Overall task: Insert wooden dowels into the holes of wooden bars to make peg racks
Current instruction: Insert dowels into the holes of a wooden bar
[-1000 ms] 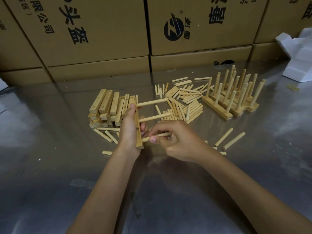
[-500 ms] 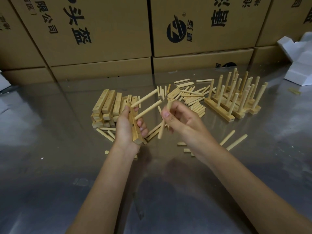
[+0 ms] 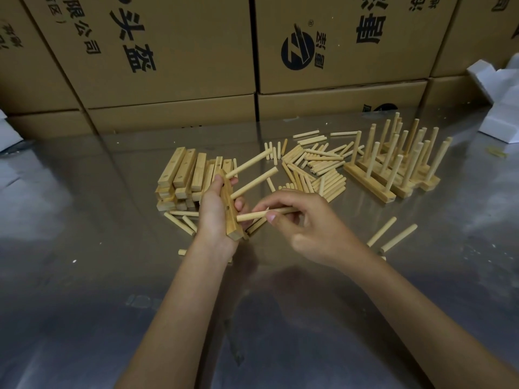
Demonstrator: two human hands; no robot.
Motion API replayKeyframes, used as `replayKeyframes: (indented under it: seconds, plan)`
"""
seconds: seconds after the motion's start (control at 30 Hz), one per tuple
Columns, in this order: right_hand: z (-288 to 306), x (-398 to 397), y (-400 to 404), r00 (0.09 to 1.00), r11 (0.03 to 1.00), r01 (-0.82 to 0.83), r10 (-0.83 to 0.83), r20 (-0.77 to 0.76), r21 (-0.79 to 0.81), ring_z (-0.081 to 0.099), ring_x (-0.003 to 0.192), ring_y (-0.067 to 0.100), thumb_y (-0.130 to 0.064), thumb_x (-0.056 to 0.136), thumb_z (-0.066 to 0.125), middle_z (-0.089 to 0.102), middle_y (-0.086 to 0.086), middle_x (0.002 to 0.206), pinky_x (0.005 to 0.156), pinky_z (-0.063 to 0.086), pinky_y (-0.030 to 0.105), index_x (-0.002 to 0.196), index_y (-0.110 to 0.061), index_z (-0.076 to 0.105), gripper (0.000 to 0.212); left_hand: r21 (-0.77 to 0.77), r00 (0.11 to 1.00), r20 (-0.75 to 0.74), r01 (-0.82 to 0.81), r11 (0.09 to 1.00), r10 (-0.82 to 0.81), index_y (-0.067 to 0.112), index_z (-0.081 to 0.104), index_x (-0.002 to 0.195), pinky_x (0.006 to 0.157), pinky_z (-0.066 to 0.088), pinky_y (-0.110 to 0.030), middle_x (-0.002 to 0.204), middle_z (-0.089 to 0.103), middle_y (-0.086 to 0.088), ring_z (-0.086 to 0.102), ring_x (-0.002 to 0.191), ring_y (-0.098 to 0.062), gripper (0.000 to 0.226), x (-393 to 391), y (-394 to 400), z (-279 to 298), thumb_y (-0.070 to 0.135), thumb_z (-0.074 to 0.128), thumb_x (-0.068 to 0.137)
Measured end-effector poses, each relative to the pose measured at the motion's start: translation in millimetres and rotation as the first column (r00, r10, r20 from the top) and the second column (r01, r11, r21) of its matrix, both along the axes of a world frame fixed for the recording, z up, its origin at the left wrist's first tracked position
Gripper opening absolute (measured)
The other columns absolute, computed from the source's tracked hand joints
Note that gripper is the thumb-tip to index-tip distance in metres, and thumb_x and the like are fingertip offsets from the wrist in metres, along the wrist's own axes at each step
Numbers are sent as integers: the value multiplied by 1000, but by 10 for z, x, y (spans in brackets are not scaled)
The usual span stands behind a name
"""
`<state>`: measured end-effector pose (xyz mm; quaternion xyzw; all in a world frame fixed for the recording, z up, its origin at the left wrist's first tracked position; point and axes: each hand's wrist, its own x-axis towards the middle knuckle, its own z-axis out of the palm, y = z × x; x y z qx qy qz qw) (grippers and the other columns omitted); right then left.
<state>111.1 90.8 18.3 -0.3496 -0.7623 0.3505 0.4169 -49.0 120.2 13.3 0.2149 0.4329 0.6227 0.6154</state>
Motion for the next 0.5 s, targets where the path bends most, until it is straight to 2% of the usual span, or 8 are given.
replayKeyframes:
  seconds: [0.07, 0.17, 0.33, 0.4, 0.5]
  plan:
    - [-10, 1, 6, 999, 998, 27, -29, 28, 63, 53, 79, 15, 2, 89, 62, 65, 0, 86, 65, 37, 25, 96, -13, 75, 21, 3, 1000, -10, 2, 1000, -2, 15, 56, 112, 46, 30, -24, 52, 38, 0, 33, 42, -13, 37, 2, 0, 8, 47, 39, 104]
    - [-17, -17, -17, 992, 981, 28, -51, 115, 190, 49, 81, 8, -3, 88, 65, 61, -5, 84, 68, 32, 15, 94, -14, 73, 14, -11, 1000, -27, -12, 1000, 11, 15, 57, 112, 58, 33, -31, 52, 36, -1, 33, 44, -14, 37, 19, 1, 20, 47, 42, 104]
    - [-9, -19, -25, 976, 936, -3, -73, 204, 351, 46, 82, 6, -3, 89, 65, 55, -14, 84, 71, 30, 14, 96, -16, 71, 16, -20, 997, -81, -15, 1000, 13, 16, 59, 112, 48, 29, -24, 53, 35, -1, 32, 41, -12, 39, 16, -21, 24, 49, 42, 103]
    - [-8, -25, -26, 973, 922, -10, -81, 217, 386, 46, 80, 10, 2, 88, 64, 55, -14, 82, 71, 32, 17, 94, -13, 71, 18, -22, 996, -88, -25, 999, 23, 17, 61, 113, 48, 28, -24, 52, 36, 0, 33, 41, -12, 40, 18, -27, 19, 51, 43, 103]
    - [-2, -34, -22, 971, 914, -4, -93, 220, 405, 45, 77, 6, 7, 86, 62, 51, -21, 79, 73, 32, 16, 90, -10, 71, 19, -18, 993, -110, -36, 999, 34, 18, 65, 115, 46, 31, -23, 49, 38, 1, 34, 41, -12, 43, 24, -24, 2, 54, 46, 100]
